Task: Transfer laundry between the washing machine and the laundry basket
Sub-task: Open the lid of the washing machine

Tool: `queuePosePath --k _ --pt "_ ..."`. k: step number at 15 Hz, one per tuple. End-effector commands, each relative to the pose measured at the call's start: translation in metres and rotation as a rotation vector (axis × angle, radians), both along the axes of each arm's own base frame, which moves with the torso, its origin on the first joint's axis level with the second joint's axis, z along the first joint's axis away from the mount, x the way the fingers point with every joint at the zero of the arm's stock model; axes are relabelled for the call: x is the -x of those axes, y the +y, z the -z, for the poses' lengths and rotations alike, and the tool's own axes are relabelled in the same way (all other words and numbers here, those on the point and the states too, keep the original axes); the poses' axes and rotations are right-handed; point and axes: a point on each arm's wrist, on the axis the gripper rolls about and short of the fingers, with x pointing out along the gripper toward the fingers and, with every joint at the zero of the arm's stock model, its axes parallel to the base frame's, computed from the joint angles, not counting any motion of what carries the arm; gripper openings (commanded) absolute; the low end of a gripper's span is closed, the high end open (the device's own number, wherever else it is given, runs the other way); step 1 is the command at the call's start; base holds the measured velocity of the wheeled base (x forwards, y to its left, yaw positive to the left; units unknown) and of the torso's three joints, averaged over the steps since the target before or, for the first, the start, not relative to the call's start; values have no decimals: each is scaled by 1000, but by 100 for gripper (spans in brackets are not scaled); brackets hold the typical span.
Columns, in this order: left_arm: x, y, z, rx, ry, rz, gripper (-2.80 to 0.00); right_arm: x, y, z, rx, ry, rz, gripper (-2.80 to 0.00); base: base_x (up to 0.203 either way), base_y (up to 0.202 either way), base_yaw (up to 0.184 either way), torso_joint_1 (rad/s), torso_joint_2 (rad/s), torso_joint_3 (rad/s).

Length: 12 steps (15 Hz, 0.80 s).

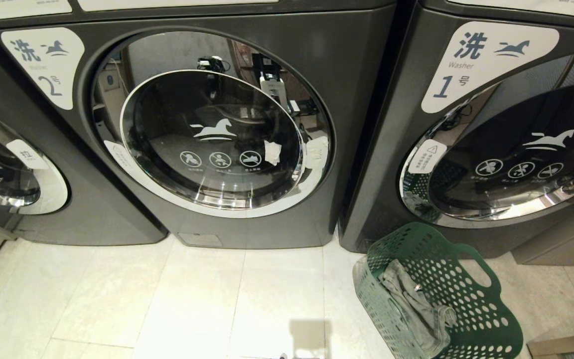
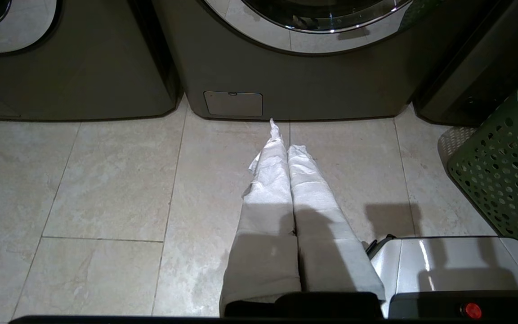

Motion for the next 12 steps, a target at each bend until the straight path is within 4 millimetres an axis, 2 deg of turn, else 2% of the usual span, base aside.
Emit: queuePosePath --k 1,12 --pt "0 0 0 0 1 0 -280 0 0 0 1 0 -1 -280 0 0 0 0 0 0" --pt "0 0 0 1 1 0 -280 0 0 0 -2 -1 1 -280 0 0 0 0 0 0"
